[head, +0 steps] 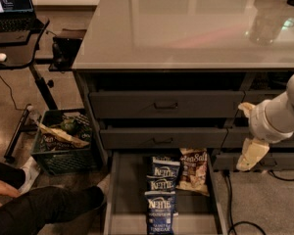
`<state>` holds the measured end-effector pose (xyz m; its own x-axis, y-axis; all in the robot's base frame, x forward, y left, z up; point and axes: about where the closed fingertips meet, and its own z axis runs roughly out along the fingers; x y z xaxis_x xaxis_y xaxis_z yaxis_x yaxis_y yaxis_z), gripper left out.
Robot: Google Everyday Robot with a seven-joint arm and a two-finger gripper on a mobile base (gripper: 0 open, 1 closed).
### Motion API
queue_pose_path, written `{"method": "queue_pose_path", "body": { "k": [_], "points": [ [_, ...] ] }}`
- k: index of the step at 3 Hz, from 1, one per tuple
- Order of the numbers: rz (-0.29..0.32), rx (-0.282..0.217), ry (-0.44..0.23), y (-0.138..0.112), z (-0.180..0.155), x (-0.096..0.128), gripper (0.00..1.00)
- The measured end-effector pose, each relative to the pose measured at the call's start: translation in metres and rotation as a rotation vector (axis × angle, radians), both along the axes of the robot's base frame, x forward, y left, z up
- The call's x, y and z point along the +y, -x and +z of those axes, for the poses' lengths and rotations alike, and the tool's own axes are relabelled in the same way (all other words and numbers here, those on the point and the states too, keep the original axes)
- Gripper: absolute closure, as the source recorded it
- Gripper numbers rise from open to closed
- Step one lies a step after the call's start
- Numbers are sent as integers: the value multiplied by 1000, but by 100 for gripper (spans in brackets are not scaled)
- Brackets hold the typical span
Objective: Pick brown chip bag from bottom drawer and place on counter
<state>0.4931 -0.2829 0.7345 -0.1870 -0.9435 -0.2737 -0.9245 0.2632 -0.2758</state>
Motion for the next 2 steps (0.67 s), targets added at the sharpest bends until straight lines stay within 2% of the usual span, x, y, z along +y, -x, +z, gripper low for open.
{"method": "queue_pose_path", "body": {
  "k": [2],
  "points": [
    [-1,-2,-12,3,-20,1,0]
  ]
}}
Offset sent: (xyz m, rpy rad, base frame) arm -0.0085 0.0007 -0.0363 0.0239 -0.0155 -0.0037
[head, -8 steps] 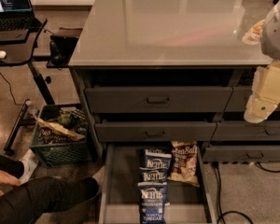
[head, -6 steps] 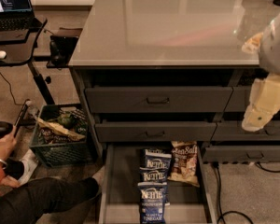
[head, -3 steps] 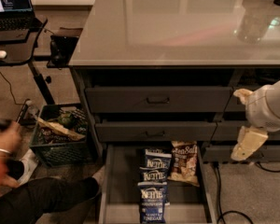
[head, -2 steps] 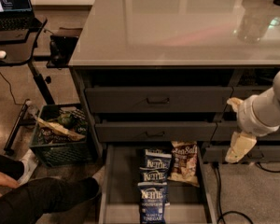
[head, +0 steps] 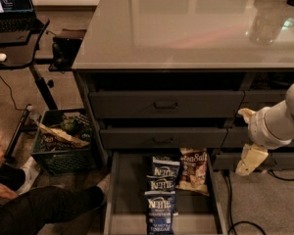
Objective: Pick brown chip bag from bottom drawer and place on counter
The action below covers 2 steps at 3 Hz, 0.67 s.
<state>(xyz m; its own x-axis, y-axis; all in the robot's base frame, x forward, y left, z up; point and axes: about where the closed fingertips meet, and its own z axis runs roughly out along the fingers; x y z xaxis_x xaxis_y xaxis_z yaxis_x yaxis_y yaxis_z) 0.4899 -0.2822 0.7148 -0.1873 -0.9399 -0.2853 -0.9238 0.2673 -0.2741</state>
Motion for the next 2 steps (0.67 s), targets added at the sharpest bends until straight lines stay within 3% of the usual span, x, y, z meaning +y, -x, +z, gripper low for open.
{"method": "queue_pose_path", "body": {
  "k": [1,2],
  "points": [
    [-45,22,-9,0,-58,-13,0],
    [-63,10,-29,-9,-120,-24,0]
  ]
}}
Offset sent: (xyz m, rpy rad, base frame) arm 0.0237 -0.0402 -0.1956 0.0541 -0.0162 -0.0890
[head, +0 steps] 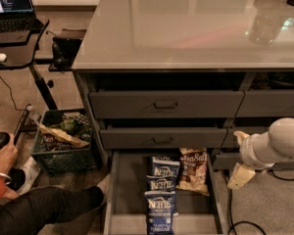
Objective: Pick brown chip bag from bottom drawer and place on counter
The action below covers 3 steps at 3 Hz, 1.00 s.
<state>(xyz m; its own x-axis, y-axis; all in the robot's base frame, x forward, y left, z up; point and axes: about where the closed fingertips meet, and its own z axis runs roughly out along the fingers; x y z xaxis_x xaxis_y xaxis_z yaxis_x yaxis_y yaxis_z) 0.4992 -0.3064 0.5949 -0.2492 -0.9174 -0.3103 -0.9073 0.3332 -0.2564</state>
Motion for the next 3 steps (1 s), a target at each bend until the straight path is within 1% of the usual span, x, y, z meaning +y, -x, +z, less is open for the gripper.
{"method": "queue_pose_path", "body": {
  "k": [1,2,3],
  "points": [
    [18,-45,-35,-12,-44,-6,0],
    [81,-60,-109,-42,-122,-6,0],
    [81,-60,-109,-42,-122,-6,0]
  ]
}}
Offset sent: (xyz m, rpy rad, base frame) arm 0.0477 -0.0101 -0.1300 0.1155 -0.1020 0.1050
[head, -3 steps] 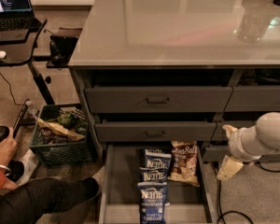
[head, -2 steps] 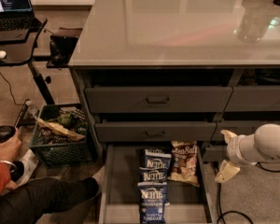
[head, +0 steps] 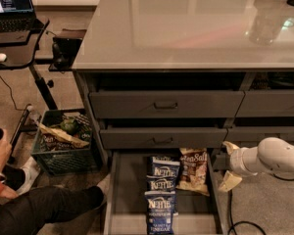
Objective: Pick brown chip bag from bottom drawer and place on counter
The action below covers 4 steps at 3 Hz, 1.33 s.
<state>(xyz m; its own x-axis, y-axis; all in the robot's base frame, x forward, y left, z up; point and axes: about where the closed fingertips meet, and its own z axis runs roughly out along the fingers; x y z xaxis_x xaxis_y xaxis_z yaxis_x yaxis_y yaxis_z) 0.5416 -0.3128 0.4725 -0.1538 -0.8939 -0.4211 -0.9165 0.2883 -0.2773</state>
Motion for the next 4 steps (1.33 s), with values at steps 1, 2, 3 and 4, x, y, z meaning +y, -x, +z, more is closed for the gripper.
{"method": "queue_pose_path", "body": {
  "k": [1,2,3,4],
  "points": [
    [18,-4,-50,-8,-37,3,0],
    [45,-21,-164,-38,-121,1,0],
    [45,-21,-164,-38,-121,1,0],
    [3,-9,-204,-44,-139,1,0]
  ]
}}
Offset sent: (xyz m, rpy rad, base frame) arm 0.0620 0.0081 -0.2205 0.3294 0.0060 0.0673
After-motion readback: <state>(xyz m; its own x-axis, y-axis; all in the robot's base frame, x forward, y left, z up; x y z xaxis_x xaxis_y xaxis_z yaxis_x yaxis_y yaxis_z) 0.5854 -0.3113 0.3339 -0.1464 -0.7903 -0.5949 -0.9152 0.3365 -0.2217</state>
